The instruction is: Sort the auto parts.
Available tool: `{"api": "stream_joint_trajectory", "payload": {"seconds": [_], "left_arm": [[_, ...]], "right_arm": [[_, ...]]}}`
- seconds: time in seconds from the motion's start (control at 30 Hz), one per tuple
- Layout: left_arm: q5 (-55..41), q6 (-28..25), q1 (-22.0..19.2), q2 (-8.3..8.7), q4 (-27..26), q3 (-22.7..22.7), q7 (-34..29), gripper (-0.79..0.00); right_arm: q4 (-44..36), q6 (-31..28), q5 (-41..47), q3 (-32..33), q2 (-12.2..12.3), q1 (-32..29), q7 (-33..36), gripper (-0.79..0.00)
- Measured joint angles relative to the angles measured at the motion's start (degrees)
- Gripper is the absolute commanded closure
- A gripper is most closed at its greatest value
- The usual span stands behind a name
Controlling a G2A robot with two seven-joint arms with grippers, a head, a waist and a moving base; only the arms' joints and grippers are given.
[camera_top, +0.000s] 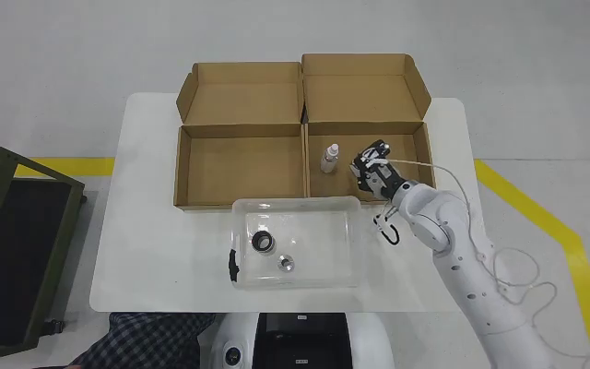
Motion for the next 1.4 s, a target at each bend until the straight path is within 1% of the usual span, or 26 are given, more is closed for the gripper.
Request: {"api": "stream_joint_trajectory", "payload": {"seconds": [0.27,0.3,0.37,0.47,0.5,0.53,0.63,0.97,1.13,1.27,1.4], "left_arm": [[0.0,0.0,0.0,0.0,0.0,0.0,0.0,-0.785],[0.0,0.0,0.0,0.0,0.0,0.0,0.0,-0.785],[0.0,0.0,0.0,0.0,0.0,0.0,0.0,-0.785],[0.0,0.0,0.0,0.0,0.0,0.0,0.0,-0.785],[0.0,0.0,0.0,0.0,0.0,0.0,0.0,-0.785],[0.0,0.0,0.0,0.0,0.0,0.0,0.0,-0.785],[0.0,0.0,0.0,0.0,0.0,0.0,0.0,-0.785],[0.0,0.0,0.0,0.0,0.0,0.0,0.0,-0.785],[0.0,0.0,0.0,0.0,0.0,0.0,0.0,-0.785],[0.0,0.0,0.0,0.0,0.0,0.0,0.0,-0.785],[0.0,0.0,0.0,0.0,0.0,0.0,0.0,-0.785]], "right_arm": [[4.29,0.28,-0.07,-2.63,-0.72,2.76,1.34,0.0],[4.72,0.38,-0.1,-2.84,-0.8,3.02,1.39,-0.028],[5.19,0.6,-0.24,-3.06,-0.89,3.34,1.47,-0.049],[5.56,0.69,-0.38,-3.27,-1.0,3.64,1.49,-0.172],[5.62,0.65,-0.42,-3.3,-1.02,3.7,1.5,-0.243],[5.64,0.64,-0.42,-3.3,-1.04,3.73,1.5,-0.271],[5.37,0.68,-0.42,-3.09,-1.05,3.67,1.52,-0.32],[0.25,-0.05,-0.28,-0.09,-0.47,1.1,-0.19,-0.339],[-4.88,-1.46,-0.4,2.5,0.12,-1.2,-0.95,-0.326],[-9.43,-4.46,0.68,4.53,0.64,-3.42,-1.03,-0.326],[-14.76,-6.45,-0.18,6.72,1.27,-6.88,-0.61,-0.329]]}}
